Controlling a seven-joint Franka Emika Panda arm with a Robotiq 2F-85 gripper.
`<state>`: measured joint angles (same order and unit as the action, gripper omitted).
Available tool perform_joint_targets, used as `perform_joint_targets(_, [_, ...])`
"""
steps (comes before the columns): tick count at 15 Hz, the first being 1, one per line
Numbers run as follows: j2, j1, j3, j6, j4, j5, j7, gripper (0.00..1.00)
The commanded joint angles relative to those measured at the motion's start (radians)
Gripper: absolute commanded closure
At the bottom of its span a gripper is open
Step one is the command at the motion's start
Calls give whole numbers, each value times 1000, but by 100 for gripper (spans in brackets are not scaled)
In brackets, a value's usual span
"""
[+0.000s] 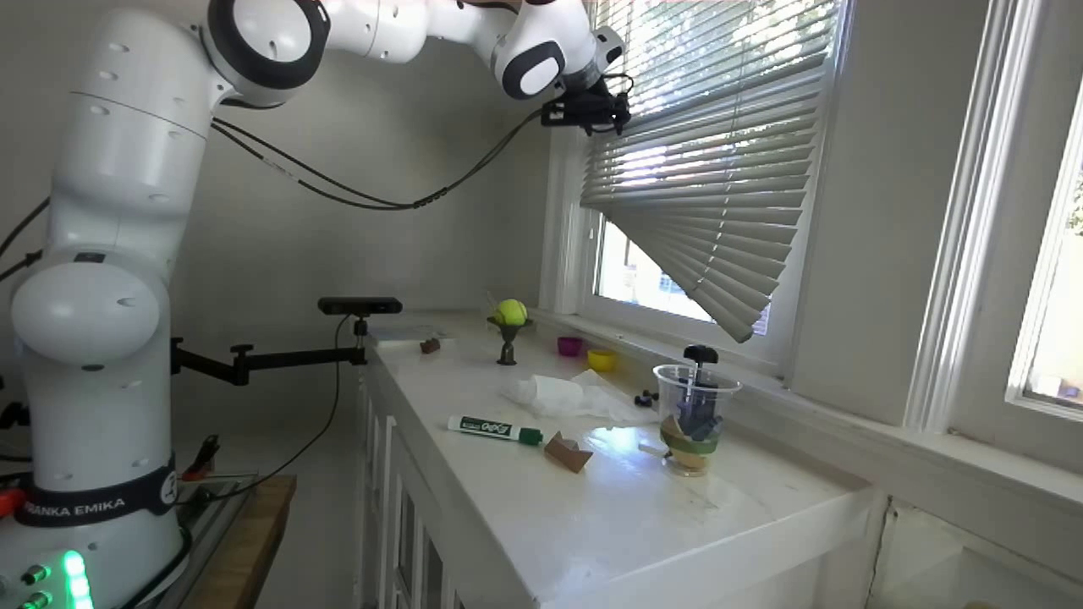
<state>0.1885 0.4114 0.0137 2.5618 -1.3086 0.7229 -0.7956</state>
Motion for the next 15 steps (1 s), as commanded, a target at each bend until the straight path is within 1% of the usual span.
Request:
perform_joint_targets(1, [-42,9,9,14,-54,-30,35,1])
perform_joint_targets(2, [-44,9,9,14,-57,-28,36,0])
perform_joint_targets(8, [-100,20,3,47,-124,-32,42,0])
perform_joint_targets(11, [-117,28,-3,51,-133,-31,38,0])
perform_joint_targets(14, [-103,35,-6,48,-118,-19,26,0])
perform_joint_targets(15, [-90,34,-8,48,-108,1,20,0])
